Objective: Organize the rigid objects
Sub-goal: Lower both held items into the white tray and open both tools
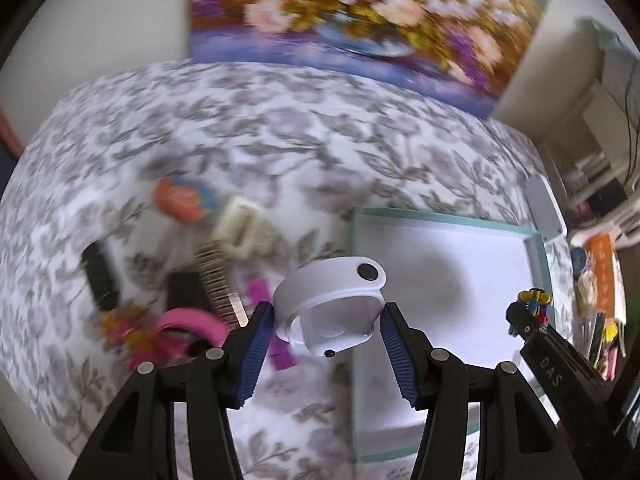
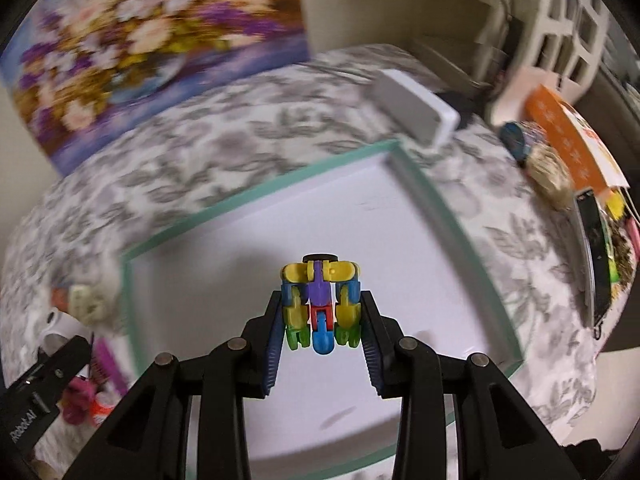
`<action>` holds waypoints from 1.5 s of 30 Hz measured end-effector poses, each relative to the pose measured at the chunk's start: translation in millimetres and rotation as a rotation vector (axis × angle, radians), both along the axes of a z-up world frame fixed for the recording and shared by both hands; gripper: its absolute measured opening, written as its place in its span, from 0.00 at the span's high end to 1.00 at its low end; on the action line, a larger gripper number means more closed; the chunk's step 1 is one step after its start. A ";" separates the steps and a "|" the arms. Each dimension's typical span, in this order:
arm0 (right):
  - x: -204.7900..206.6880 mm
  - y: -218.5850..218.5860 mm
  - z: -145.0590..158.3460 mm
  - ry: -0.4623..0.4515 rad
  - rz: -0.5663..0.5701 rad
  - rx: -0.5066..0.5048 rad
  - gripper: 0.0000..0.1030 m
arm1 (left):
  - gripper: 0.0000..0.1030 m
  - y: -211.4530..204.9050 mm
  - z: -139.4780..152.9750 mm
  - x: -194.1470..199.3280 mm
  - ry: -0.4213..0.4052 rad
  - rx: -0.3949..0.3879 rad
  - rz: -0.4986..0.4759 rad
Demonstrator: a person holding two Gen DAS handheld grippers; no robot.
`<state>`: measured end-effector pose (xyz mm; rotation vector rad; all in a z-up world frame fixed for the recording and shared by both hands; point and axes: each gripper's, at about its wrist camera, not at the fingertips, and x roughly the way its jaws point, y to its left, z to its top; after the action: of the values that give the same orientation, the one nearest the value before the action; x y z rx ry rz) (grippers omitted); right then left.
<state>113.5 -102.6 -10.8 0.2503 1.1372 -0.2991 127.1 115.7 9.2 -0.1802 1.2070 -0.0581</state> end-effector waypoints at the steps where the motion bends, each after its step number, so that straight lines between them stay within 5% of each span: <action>1: 0.3 -8.0 -3.9 0.006 -0.015 -0.002 0.64 | 0.44 -10.2 -1.6 4.3 0.001 0.005 -0.017; 10: 2.8 -52.9 -17.0 0.021 -0.094 -0.007 0.64 | 0.43 -69.2 -28.3 26.7 0.034 0.063 -0.108; 21: 2.8 -64.9 -19.6 0.037 -0.109 0.017 0.64 | 0.42 -94.8 -42.4 34.7 0.021 0.112 -0.143; 31: 0.9 -63.5 -16.8 0.047 -0.102 0.013 0.62 | 0.16 -87.2 -27.2 29.2 -0.020 0.116 -0.133; 35: -1.6 -65.1 -15.1 0.049 -0.113 0.023 0.41 | 0.00 -70.9 -20.6 26.7 -0.038 0.122 -0.093; 45: -3.9 -47.2 -4.8 0.027 -0.066 -0.028 0.22 | 0.00 -21.6 -17.1 19.5 -0.048 0.121 0.028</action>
<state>109.6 -149.8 -15.6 0.2605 1.1516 -0.3778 146.6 94.0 -7.9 -0.0894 1.1557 0.0353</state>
